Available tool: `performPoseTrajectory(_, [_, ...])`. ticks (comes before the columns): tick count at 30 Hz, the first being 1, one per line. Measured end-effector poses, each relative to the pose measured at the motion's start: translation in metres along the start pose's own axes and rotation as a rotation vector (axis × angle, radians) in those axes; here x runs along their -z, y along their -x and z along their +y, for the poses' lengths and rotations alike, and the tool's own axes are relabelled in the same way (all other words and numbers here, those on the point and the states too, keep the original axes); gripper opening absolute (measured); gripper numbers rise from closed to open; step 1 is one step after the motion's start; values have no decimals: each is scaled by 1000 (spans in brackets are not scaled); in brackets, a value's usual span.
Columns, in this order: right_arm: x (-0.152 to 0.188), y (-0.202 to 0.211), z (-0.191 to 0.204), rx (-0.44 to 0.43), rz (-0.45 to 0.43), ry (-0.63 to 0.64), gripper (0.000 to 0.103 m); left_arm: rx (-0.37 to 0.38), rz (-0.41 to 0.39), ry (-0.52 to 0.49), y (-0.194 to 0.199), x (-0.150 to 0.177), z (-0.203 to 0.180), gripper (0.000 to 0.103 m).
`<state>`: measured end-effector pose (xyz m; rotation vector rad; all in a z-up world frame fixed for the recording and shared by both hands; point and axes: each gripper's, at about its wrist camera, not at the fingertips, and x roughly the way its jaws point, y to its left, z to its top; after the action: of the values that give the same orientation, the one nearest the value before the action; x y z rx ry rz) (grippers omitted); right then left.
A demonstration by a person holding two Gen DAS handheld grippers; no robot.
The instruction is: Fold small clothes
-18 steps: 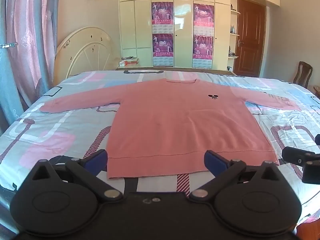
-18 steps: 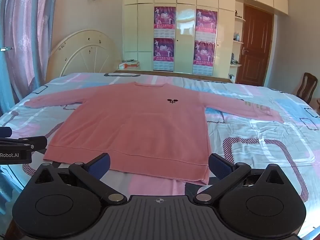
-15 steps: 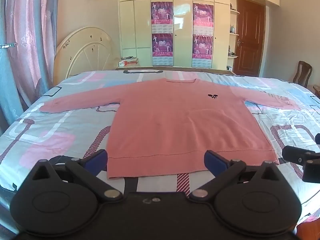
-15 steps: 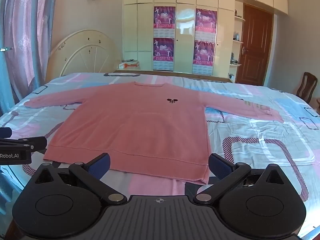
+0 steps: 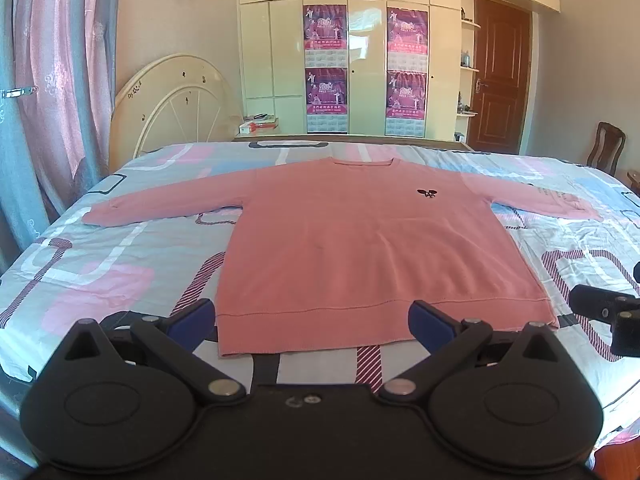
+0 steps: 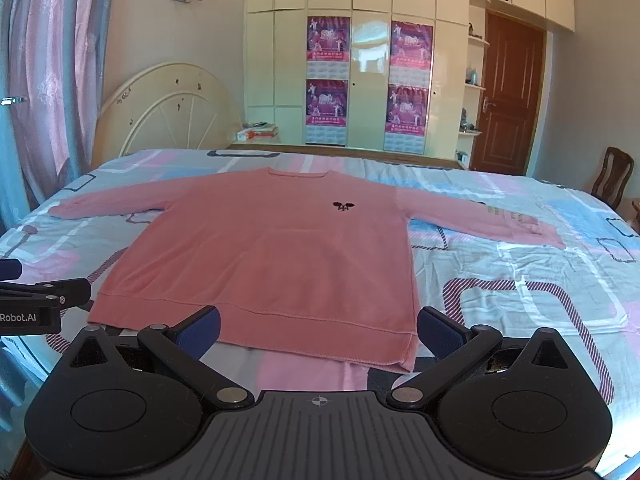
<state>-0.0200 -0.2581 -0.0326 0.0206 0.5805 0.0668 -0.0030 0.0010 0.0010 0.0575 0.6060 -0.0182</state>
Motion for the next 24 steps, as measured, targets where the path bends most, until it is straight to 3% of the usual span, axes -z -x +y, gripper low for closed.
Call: performPoseTrajectory(24, [-4,4,-5,10,-13,-4,103,-5,3,-2,1,-1,-2,103])
